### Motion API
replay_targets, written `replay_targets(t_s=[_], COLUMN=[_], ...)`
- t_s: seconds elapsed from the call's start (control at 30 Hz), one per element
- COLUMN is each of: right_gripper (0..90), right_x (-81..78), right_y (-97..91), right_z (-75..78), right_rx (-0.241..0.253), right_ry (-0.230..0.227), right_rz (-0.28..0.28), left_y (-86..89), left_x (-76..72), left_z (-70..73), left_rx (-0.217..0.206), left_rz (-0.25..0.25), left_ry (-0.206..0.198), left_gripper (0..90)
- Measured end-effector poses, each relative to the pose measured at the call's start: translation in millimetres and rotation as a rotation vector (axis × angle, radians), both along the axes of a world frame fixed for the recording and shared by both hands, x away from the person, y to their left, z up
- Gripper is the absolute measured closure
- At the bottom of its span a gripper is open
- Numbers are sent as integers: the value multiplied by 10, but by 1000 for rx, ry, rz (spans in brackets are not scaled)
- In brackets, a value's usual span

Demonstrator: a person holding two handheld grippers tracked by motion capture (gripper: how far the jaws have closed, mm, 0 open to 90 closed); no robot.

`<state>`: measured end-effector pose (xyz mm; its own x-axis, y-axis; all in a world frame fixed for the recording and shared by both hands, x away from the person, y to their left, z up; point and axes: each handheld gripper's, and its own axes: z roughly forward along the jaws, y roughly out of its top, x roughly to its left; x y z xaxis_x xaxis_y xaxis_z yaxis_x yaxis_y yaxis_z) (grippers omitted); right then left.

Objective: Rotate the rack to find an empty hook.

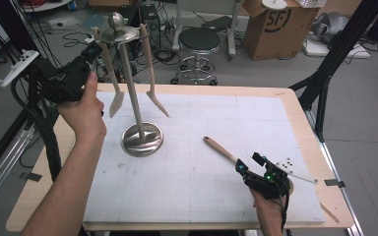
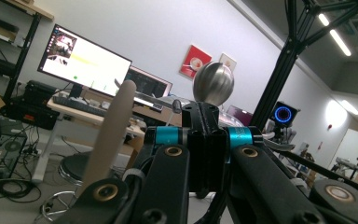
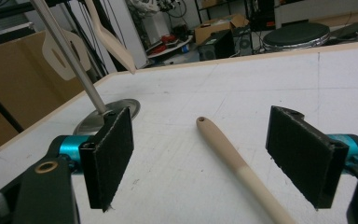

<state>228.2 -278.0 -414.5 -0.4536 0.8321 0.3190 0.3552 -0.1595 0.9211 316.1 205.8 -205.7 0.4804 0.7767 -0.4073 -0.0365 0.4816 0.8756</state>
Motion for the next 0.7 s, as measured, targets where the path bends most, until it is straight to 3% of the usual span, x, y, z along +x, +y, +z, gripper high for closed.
replay_targets(t_s=[0.33, 0.7], right_gripper=[225, 225], right_x=[-3, 2], right_y=[-9, 2], right_z=[-1, -9], right_rx=[3, -1], right_ry=[-5, 2], right_rz=[-5, 0], left_y=[84, -98], left_x=[89, -95], left_z=[-6, -70], left_rx=[-25, 1], left_rz=[1, -59], left_ry=[33, -5], left_gripper=[900, 900])
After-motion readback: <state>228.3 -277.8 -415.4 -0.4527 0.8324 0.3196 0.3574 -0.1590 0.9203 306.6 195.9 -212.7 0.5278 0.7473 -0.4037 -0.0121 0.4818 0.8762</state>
